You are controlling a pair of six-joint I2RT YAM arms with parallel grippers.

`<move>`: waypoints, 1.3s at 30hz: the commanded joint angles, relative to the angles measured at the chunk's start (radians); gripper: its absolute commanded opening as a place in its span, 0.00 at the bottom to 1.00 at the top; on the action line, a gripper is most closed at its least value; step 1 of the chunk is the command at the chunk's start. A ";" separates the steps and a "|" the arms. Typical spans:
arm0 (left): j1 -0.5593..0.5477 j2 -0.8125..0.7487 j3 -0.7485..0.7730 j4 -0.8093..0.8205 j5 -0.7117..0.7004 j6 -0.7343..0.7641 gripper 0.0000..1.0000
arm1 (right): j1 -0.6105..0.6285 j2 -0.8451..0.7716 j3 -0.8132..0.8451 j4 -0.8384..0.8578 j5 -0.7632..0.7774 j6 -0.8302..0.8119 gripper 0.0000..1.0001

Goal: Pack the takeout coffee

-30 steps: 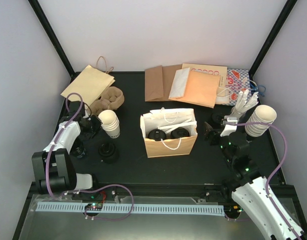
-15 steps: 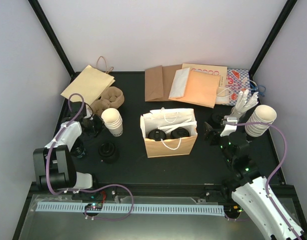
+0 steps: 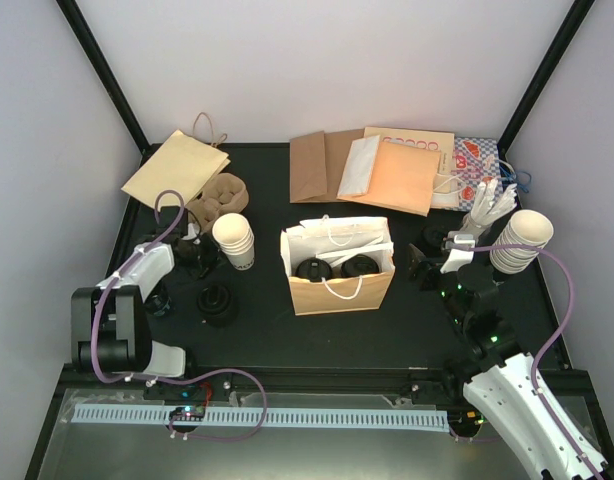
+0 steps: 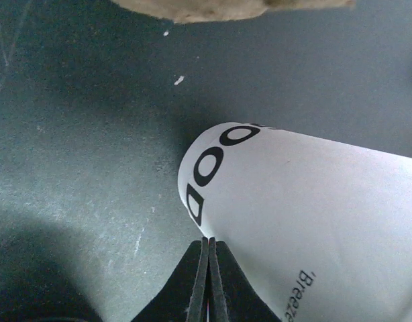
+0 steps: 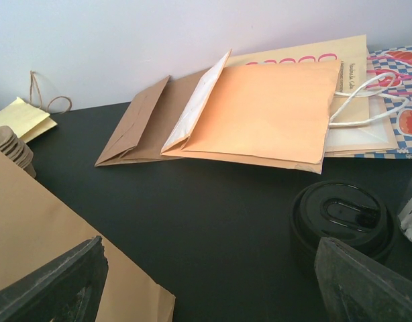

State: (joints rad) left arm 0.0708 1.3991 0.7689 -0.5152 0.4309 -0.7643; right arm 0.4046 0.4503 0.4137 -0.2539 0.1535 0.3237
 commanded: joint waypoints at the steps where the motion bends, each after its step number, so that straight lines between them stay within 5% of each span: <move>1: -0.004 0.000 0.017 -0.031 -0.038 -0.004 0.02 | 0.004 -0.001 -0.009 0.034 -0.005 0.008 0.87; 6: 0.003 -0.048 0.046 -0.075 -0.101 0.030 0.03 | 0.005 -0.001 -0.007 0.031 -0.006 0.006 0.87; 17: 0.015 -0.191 0.089 -0.191 -0.173 0.088 0.29 | 0.006 -0.013 0.006 0.018 -0.001 -0.004 0.87; 25: 0.018 -0.331 0.091 -0.255 -0.372 0.154 0.51 | 0.004 -0.003 0.054 0.000 0.029 -0.039 0.90; 33: 0.014 -0.674 -0.167 0.113 -0.287 0.360 0.96 | 0.005 0.049 0.141 0.004 0.185 -0.106 0.93; 39: 0.004 -0.816 -0.338 0.364 -0.273 0.374 0.99 | 0.005 0.066 0.117 0.091 0.132 -0.226 0.93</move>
State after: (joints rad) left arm 0.0834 0.6357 0.5076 -0.4015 0.1371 -0.4389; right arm 0.4046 0.5060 0.5385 -0.2478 0.2829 0.1993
